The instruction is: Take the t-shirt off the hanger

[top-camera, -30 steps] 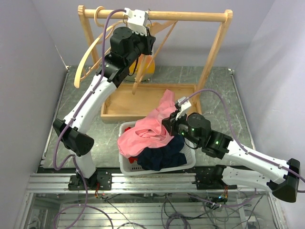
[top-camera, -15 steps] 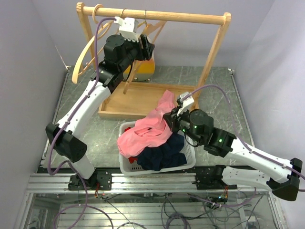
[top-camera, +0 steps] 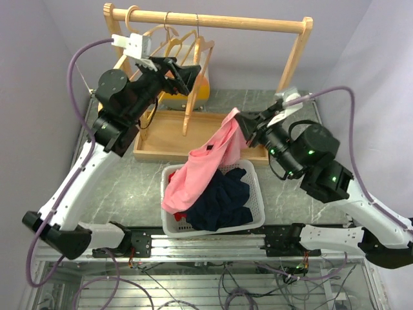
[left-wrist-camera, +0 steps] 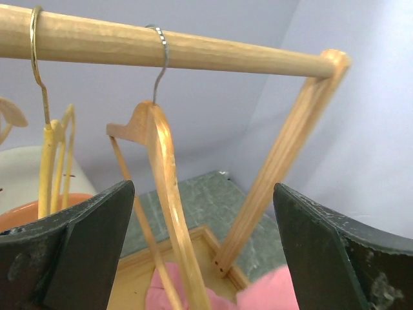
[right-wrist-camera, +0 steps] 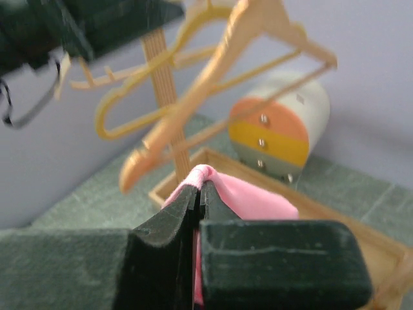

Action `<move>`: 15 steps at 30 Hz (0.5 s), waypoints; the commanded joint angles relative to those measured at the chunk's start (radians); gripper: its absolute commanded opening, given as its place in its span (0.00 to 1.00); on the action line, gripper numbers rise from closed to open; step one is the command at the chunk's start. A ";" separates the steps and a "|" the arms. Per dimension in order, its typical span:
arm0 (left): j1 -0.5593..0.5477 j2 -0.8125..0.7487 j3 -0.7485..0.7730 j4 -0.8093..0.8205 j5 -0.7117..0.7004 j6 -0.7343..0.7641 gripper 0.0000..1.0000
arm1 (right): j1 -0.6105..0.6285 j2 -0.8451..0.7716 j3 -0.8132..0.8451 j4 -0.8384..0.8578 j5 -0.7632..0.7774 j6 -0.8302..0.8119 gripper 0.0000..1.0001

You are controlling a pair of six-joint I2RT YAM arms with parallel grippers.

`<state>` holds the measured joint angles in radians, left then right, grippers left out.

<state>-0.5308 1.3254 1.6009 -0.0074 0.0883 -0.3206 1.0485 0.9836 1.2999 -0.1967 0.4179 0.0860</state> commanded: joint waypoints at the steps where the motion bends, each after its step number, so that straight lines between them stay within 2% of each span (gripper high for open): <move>1: 0.003 -0.097 -0.087 0.067 0.097 -0.068 0.99 | 0.004 0.044 0.211 0.022 -0.103 -0.087 0.00; 7: 0.002 -0.201 -0.144 0.079 0.234 -0.101 0.99 | 0.005 0.154 0.582 -0.047 -0.289 -0.123 0.00; 11: 0.000 -0.259 -0.172 0.105 0.260 -0.116 0.99 | 0.005 0.214 0.805 -0.063 -0.395 -0.132 0.00; 15: 0.000 -0.292 -0.179 0.094 0.247 -0.110 0.99 | 0.005 0.221 0.874 0.010 -0.493 -0.120 0.00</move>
<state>-0.5308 1.0698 1.4300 0.0410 0.2993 -0.4198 1.0492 1.2057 2.1063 -0.2565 0.0723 -0.0246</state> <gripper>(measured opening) 0.984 0.007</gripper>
